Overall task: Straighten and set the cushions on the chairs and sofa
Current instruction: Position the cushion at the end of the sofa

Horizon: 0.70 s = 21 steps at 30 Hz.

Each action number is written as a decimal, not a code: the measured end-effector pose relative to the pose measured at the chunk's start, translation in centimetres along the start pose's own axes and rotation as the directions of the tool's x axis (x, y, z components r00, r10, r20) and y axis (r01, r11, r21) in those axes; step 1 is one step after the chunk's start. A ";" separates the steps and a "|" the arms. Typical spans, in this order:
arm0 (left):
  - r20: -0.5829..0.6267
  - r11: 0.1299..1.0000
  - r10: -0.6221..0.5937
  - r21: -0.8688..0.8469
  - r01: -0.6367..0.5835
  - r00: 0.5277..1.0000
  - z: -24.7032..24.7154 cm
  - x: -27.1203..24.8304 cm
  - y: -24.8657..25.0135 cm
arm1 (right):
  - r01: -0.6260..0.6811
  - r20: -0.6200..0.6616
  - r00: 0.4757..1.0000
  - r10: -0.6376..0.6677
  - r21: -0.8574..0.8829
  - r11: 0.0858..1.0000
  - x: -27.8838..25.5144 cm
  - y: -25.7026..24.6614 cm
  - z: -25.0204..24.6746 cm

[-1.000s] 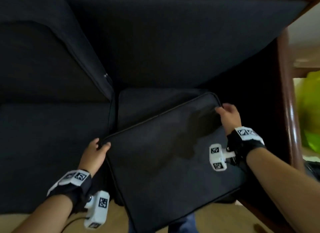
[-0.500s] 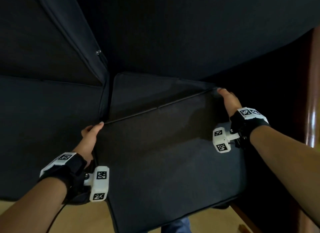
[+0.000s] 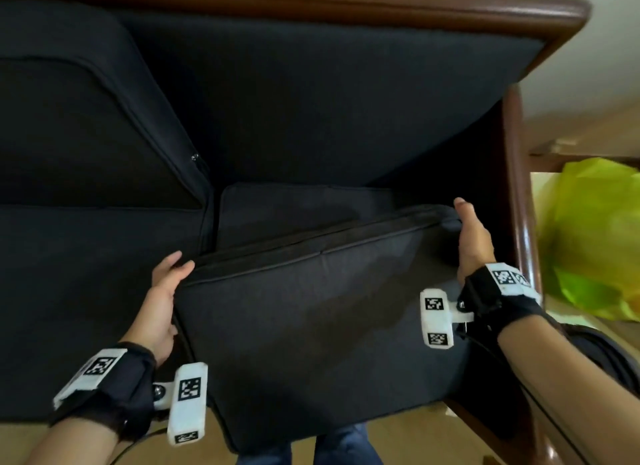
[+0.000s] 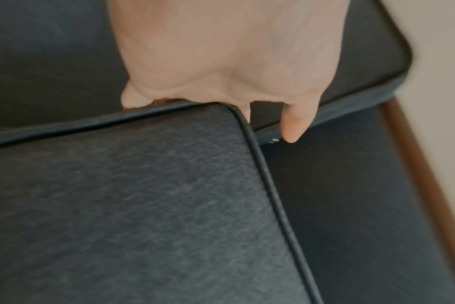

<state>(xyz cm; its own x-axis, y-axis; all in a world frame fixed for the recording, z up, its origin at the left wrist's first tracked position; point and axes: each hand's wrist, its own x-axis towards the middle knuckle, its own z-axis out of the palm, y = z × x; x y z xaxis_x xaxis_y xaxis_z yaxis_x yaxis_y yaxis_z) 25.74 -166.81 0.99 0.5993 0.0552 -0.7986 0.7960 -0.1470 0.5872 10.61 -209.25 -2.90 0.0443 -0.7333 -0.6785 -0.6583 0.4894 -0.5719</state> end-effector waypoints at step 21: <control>-0.021 0.837 0.395 0.421 -0.350 0.919 -4.7 -12.3 4.7 | 0.200 -0.188 0.960 -0.208 -0.064 0.978 -22.6 2.1 -7.0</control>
<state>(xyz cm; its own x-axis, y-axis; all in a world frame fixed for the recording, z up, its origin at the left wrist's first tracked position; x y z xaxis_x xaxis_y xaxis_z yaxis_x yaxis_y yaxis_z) 22.53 -163.54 14.24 0.8665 0.0132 -0.4989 0.4206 -0.5576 0.7157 2.98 -194.93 14.45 0.0385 -0.8946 -0.4453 -0.6828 0.3018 -0.6654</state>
